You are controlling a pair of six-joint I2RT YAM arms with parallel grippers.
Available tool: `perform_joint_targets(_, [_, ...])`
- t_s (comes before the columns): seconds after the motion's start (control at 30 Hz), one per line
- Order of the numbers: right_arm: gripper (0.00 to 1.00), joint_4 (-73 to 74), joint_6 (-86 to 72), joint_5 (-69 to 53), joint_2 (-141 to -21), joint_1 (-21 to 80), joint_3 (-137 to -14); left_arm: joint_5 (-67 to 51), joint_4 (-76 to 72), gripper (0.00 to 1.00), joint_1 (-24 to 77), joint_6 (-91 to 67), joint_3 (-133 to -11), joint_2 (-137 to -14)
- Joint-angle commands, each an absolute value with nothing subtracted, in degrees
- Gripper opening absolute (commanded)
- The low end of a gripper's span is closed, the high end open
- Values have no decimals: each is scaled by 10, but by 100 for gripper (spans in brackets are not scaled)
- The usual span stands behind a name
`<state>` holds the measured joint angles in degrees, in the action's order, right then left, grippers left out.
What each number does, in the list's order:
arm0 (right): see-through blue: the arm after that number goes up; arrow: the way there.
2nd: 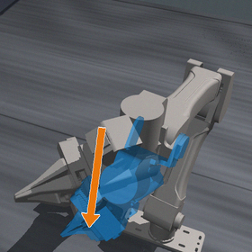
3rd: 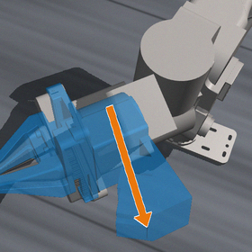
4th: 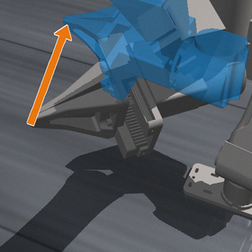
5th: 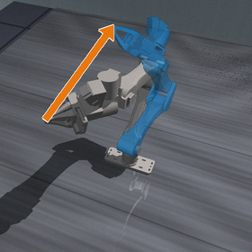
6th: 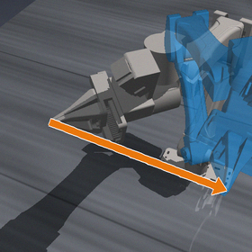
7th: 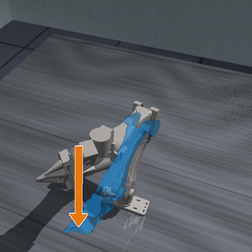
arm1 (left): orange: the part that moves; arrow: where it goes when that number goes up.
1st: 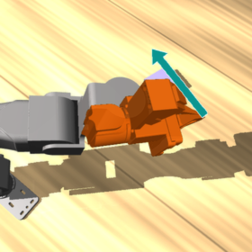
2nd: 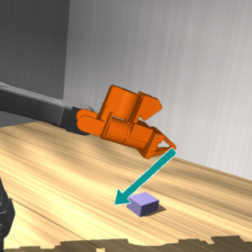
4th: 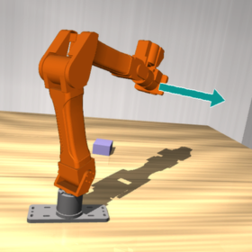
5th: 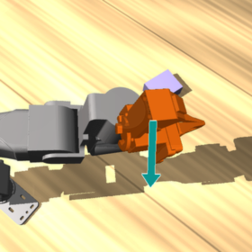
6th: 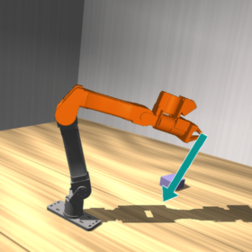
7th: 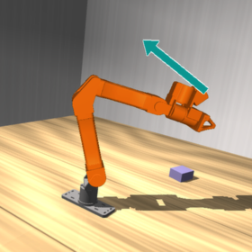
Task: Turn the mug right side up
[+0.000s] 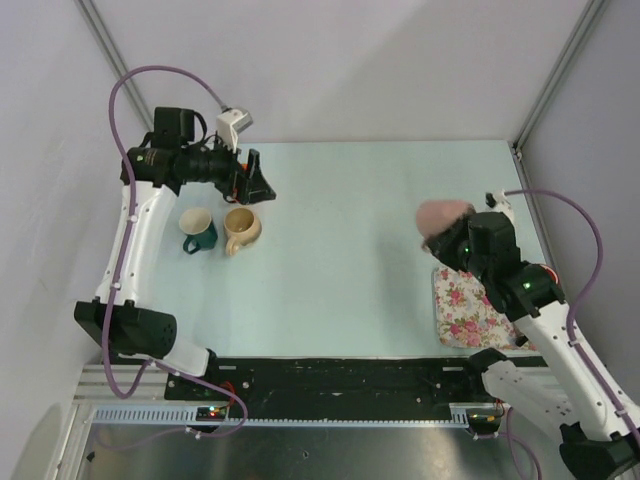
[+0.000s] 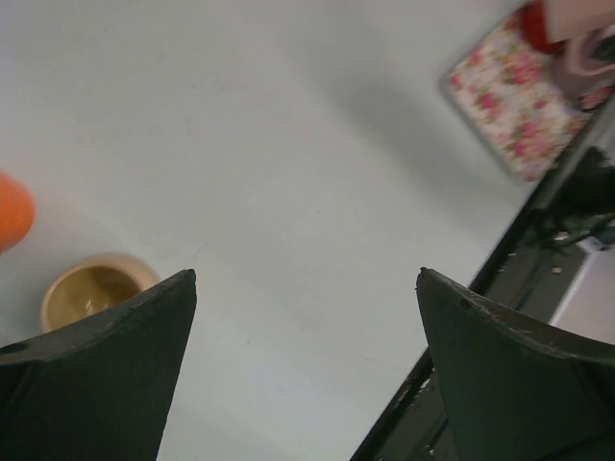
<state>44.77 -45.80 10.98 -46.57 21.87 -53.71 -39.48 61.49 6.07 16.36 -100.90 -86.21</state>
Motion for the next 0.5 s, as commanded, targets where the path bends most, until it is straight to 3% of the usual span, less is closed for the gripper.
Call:
perform_joint_targets(0.0, [0,165,-447,38,-477,315,-615,-536,610,100,90,76,-1076,-848])
perform_joint_targets(0.2, [0,-31,-435,11,-560,431,-667,-644,610,100,133,12,-1144,-868])
perform_joint_targets(0.47, [0,-109,-426,-51,-654,487,-748,-704,608,99,161,-35,-1187,-878])
